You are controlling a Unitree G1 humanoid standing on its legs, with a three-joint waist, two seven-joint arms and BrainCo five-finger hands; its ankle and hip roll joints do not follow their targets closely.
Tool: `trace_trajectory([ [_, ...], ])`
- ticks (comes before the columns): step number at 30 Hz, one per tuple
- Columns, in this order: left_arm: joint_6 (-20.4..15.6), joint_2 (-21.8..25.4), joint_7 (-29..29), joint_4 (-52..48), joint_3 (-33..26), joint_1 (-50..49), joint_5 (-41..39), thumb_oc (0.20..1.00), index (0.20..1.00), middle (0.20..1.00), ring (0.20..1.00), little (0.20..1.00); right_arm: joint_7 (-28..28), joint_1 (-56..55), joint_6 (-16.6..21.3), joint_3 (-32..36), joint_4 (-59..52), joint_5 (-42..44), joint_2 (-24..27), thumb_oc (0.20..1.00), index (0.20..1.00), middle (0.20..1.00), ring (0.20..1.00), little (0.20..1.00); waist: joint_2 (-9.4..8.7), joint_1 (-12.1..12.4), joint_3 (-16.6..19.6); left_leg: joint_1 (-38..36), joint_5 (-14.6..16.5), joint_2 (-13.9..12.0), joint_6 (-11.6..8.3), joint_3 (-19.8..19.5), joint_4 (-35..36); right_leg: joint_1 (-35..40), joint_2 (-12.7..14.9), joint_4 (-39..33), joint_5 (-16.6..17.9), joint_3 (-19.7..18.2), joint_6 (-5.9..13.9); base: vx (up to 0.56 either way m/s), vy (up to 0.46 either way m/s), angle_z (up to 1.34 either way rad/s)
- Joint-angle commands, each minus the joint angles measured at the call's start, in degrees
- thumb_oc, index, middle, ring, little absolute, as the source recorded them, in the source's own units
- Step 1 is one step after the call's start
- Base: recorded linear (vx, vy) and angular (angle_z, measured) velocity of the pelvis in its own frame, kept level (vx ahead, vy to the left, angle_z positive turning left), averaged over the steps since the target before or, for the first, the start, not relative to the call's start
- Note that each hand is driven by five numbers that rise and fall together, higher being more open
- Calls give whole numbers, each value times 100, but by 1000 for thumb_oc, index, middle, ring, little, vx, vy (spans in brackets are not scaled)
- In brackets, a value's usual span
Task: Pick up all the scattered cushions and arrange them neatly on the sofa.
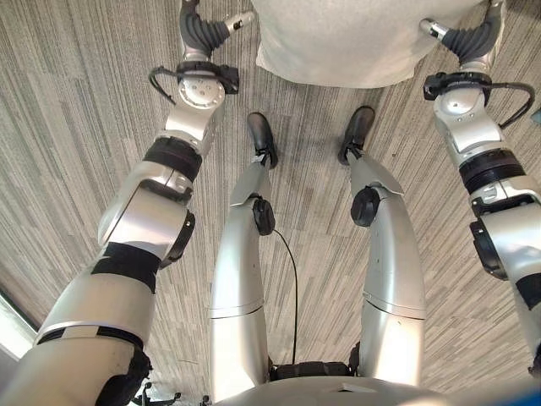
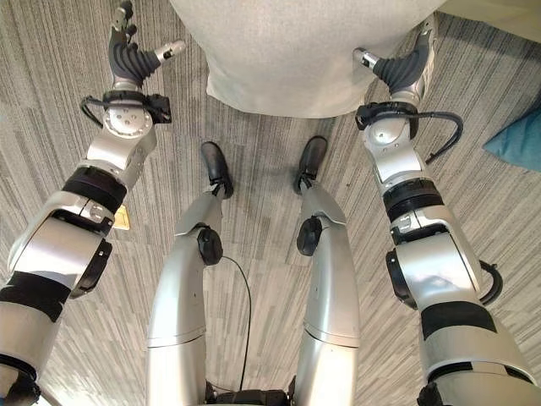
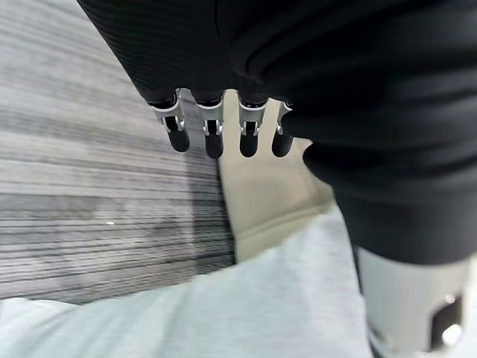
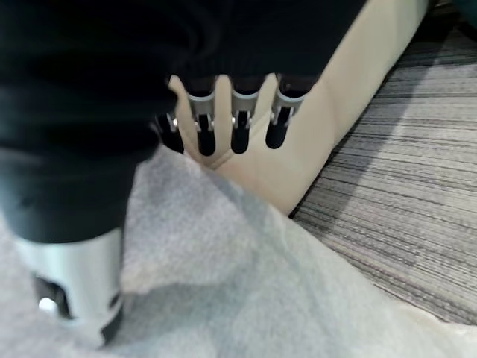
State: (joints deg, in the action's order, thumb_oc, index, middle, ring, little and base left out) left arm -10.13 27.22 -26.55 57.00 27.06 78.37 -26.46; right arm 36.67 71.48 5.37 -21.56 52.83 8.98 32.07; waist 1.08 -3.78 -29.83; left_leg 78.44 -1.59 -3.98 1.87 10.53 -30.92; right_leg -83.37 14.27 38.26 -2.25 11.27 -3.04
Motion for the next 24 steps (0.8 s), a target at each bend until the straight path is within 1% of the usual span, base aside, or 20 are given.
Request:
trace_trajectory([
  [1, -115, -121, -30, 306, -100, -649, -288, 1000, 1000, 1000, 1000, 1000, 54, -300, 209, -450, -343, 53, -429, 1000, 1000, 1000, 1000, 1000, 4, -142, 943, 241, 722, 5, -149, -685, -365, -190, -59, 110, -59, -576, 970, 56, 18, -7],
  [3, -166, -358, -3, 233, -14, -423, -488, 1000, 1000, 1000, 1000, 1000, 46, 18, 259, -630, -652, 51, -683, 1000, 1000, 1000, 1000, 1000, -14, -157, 984, 383, 755, 20, -142, -677, -482, -340, -80, 189, -53, -599, 982, 58, 52, -9],
  [4, -198, -603, 18, 168, 23, -289, -719, 1000, 1000, 1000, 1000, 1000, 56, 159, 339, -662, -988, 123, -896, 1000, 1000, 1000, 1000, 1000, -18, -187, 1033, 494, 782, 43, -129, -673, -575, -448, -112, 222, -45, -624, 987, 65, 76, -10],
  [5, -201, -763, 72, 118, 51, -221, -818, 1000, 1000, 1000, 1000, 1000, 41, 220, 390, -671, -1171, 151, -979, 1000, 1000, 1000, 1000, 1000, -15, -202, 1075, 561, 795, 38, -121, -667, -621, -523, -126, 259, -60, -652, 986, 58, 63, -9],
  [7, -192, -808, 99, 77, 86, -202, -851, 1000, 1000, 1000, 1000, 1000, 29, 236, 400, -674, -1292, 154, -992, 1000, 1000, 1000, 1000, 1000, -10, -202, 1099, 594, 801, 38, -119, -654, -653, -568, -136, 287, -67, -665, 987, 29, 32, -8],
  [8, -192, -974, 135, -2, 150, -147, -905, 1000, 1000, 1000, 1000, 1000, -19, 277, 445, -675, -1548, 188, -1059, 1000, 1000, 1000, 1000, 1000, -7, -228, 1129, 641, 816, 25, -108, -631, -674, -615, -143, 313, -71, -687, 986, 20, 36, -11],
  [10, -184, -1051, 140, -81, 187, -137, -935, 1000, 1000, 1000, 1000, 1000, -28, 275, 439, -660, -1642, 190, -1079, 1000, 1000, 1000, 1000, 1000, -3, -227, 1158, 664, 828, 34, -102, -619, -690, -642, -151, 333, -80, -693, 985, 17, 40, -9],
  [11, -204, -1171, 205, -230, 258, -118, -999, 674, 674, 674, 674, 674, -82, 303, 490, -661, -1863, 212, -1136, 878, 878, 878, 878, 878, 10, -232, 1188, 671, 843, 40, -94, -610, -701, -651, -159, 337, -87, -700, 994, 24, 31, -4],
  [12, -252, -1209, 219, -519, 361, -116, -965, 200, 200, 200, 200, 200, -122, 311, 585, -655, -2124, 274, -1149, 200, 200, 200, 200, 200, 38, -222, 1216, 667, 851, 56, -91, -617, -678, -652, -178, 322, -91, -721, 1011, 20, 28, -4],
  [15, -314, -1236, 230, -772, 348, -157, -1041, 200, 200, 200, 200, 200, -163, 268, 645, -590, -2397, 281, -1171, 200, 200, 200, 200, 200, 47, -237, 1278, 668, 858, 67, -90, -587, -638, -651, -179, 288, -93, -737, 1006, -1, -2, -1],
  [17, -443, -1212, 166, -1092, 259, -225, -1188, 200, 200, 200, 200, 200, -144, 224, 725, -459, -2742, 220, -1187, 200, 200, 200, 200, 200, 76, -239, 1339, 648, 830, 98, -91, -605, -572, -634, -216, 247, -87, -758, 1008, 11, -4, -2],
  [19, -567, -1192, 126, -1456, 117, -401, -1275, 200, 200, 200, 200, 200, -122, 124, 717, -319, -2981, 39, -1082, 200, 200, 200, 200, 200, 99, -222, 1423, 586, 804, 105, -93, -612, -457, -561, -219, 173, -88, -748, 1004, 13, -29, -3],
  [23, -673, -1219, 103, -2065, -75, -871, -1240, 200, 200, 200, 200, 200, -88, -239, 672, -88, -3343, -280, -999, 200, 200, 200, 200, 200, 149, -189, 1522, 262, 709, 158, -138, -602, -117, -207, -233, -52, -56, -659, 1025, -12, -19, 2],
  [24, -696, -1273, 115, -2280, -159, -1118, -1179, 200, 200, 200, 200, 200, -123, -473, 687, 45, -3446, -368, -1012, 200, 200, 200, 200, 200, 157, -167, 1575, 43, 659, 192, -159, -584, 99, 19, -248, -181, -48, -584, 1024, -35, -47, 9],
])
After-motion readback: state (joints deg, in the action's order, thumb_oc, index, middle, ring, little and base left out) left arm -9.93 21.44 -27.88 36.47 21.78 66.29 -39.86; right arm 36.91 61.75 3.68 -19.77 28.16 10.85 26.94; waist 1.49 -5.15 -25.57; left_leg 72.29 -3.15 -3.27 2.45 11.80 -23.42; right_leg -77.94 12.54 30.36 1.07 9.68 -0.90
